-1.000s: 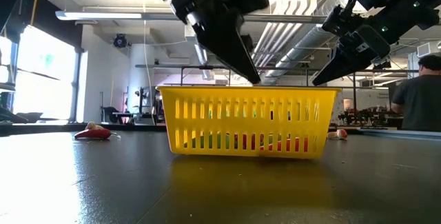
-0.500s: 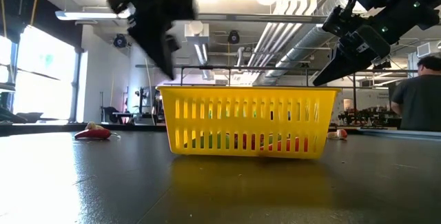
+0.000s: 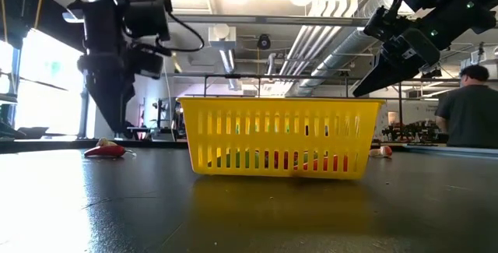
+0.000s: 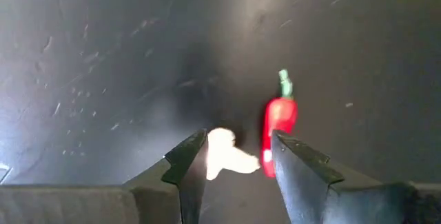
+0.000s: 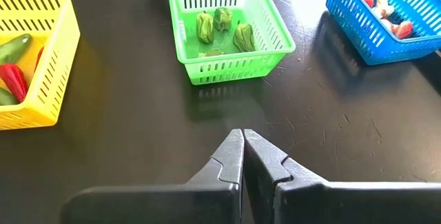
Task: Sort produce into baskets
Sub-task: Put the brown mushroom into the blue bin
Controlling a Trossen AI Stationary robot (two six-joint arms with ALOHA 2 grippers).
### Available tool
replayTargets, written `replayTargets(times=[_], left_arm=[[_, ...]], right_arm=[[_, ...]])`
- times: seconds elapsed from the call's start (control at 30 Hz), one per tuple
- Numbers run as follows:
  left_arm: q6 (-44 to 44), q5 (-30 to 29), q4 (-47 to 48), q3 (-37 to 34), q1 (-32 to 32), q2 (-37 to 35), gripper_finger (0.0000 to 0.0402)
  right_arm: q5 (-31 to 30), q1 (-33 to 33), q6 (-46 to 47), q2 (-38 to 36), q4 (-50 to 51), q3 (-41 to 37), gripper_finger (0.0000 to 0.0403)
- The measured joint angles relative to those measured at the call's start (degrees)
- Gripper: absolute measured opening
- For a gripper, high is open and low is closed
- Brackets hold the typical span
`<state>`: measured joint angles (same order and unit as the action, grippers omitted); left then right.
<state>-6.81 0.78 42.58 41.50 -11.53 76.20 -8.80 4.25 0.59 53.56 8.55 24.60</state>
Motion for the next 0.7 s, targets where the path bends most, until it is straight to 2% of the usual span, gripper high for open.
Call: replayTargets(times=[0.37, 0.5, 0.7], left_arm=[[2.5, 1.2, 0.5, -1.7, -2.4, 0.5, 0.0147], [3.5, 3.9, 0.3, -1.7, -2.4, 0.6, 0.0147], [4.0, 4.9, 0.3, -1.7, -2.8, 4.7, 0.0147]], right_arm=[[-0.2, 0.0, 0.0, 0.0, -0.1, 0.0, 0.0], [-0.2, 0.0, 0.0, 0.0, -0.1, 0.0, 0.0], [-0.2, 0.0, 0.0, 0.0, -0.2, 0.0, 0.0]])
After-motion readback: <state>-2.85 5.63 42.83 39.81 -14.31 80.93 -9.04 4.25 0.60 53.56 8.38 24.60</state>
